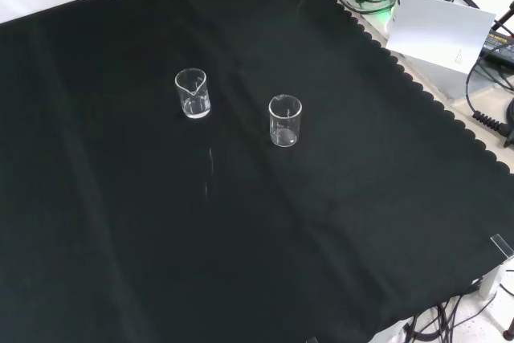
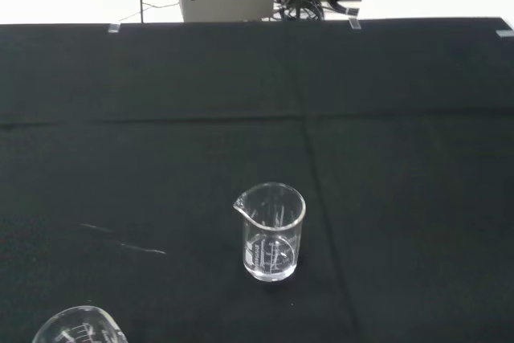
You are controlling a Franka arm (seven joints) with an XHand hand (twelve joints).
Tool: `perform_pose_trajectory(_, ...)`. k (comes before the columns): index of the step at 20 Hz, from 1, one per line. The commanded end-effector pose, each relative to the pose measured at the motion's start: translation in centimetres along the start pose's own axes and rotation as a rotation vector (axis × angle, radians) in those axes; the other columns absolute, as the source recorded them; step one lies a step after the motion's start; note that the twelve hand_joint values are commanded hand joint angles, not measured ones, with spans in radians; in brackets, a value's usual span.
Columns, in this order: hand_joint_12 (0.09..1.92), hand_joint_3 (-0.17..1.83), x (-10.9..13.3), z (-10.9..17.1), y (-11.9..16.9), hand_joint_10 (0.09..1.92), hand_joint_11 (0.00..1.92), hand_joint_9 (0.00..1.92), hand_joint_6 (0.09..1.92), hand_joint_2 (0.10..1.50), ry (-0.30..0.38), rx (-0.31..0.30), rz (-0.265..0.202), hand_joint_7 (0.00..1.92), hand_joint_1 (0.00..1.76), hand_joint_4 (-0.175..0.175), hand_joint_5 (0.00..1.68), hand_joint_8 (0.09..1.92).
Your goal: Pick up the beaker on the right.
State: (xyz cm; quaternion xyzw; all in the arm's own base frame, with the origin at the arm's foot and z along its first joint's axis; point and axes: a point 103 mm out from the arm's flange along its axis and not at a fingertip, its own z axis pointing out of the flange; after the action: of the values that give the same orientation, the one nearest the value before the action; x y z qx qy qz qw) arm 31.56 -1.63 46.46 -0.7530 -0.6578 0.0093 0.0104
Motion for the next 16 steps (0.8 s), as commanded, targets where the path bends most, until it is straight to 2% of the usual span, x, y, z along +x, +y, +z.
perform_pose_trajectory(1, 1.28, 0.27, -2.0, 2.6, 1.3, 0.74, 0.0, 0.22, 0.1, 1.19, 0.064, -0.013, 0.042, 0.12, 0.23, -0.039, 0.34, 0.63)
perform_pose_trajectory(4, 1.38, 0.25, -2.6, 4.4, 2.4, 0.75, 0.01, 0.34, 0.1, 1.14, 0.104, -0.037, 0.011, 0.24, 0.38, -0.051, 0.41, 0.7)
perform_pose_trajectory(7, 1.42, 0.25, -2.9, 6.3, 4.5, 0.75, 0.04, 0.39, 0.1, 1.11, 0.129, 0.005, 0.002, 0.28, 0.47, -0.055, 0.45, 0.73)
perform_pose_trajectory(11, 1.41, 0.26, -3.4, 9.7, 8.4, 0.73, 0.09, 0.39, 0.09, 1.05, 0.194, 0.029, -0.02, 0.25, 0.56, -0.05, 0.42, 0.73)
perform_pose_trajectory(16, 1.41, 0.32, -3.2, 12.4, 12.9, 0.72, 0.09, 0.39, 0.09, 0.98, 0.219, 0.046, -0.057, 0.23, 0.59, -0.047, 0.41, 0.73)
